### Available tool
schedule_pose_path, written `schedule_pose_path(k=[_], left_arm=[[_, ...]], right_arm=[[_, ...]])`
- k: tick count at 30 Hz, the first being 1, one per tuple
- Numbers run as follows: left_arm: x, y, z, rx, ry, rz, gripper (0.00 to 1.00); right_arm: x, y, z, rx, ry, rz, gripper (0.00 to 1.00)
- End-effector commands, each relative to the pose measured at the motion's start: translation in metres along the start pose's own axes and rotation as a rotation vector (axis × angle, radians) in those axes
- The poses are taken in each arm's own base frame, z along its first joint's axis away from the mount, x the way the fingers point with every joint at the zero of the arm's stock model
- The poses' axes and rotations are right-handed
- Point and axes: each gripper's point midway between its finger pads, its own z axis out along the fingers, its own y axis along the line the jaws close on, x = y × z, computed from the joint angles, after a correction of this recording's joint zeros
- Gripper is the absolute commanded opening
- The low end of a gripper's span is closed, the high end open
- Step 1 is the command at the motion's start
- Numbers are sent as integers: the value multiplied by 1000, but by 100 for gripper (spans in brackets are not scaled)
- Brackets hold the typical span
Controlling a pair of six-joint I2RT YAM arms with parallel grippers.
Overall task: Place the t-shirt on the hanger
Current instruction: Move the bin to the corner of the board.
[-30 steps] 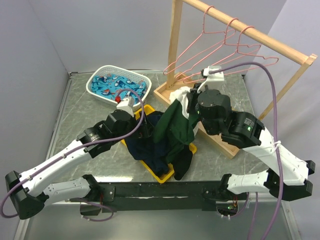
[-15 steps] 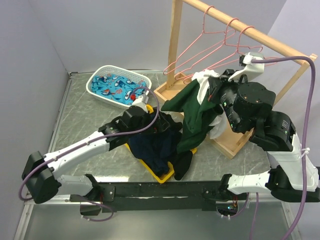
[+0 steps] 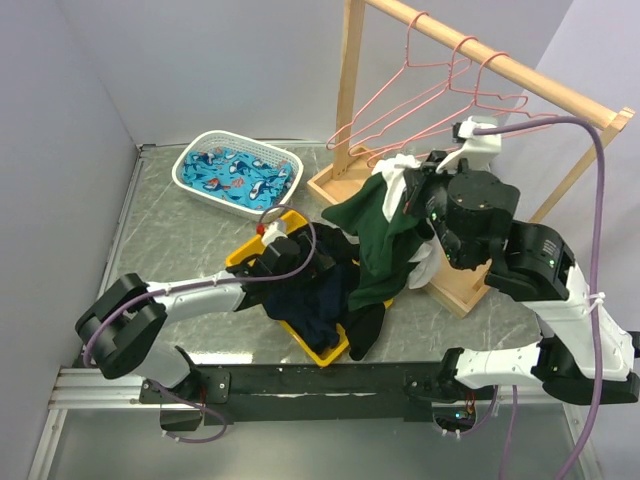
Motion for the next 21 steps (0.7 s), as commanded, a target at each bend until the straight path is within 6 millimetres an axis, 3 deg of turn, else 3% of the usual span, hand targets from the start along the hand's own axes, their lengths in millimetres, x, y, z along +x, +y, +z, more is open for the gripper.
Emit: schedule_pose_path(k=[1,8,11,14,15,16,21], left_arm=[[-2,94,-3,-323,-91,-163,96],[-47,196,-51,-702,-309,-415,99],[-61,228,-73,-785,-369,-514,99],[-75,252,-95,-842,-447,-580,99],[-81,253,-101,-833,-479,-616,93],[-83,257,-107,-841,-493,-630,99],[-106,273,-141,-853,-605,-724,99]], right_arm=[[0,4,-3,-34,-4,60,0],[21,15,0,-86,36,56,0],[28,20,1,-107,53,49,0],[31,24,2,-125,60,49,0],[32,25,2,-130,62,49,0],[34,28,2,-143,68,48,0],[43,35,3,-168,95,39,0]])
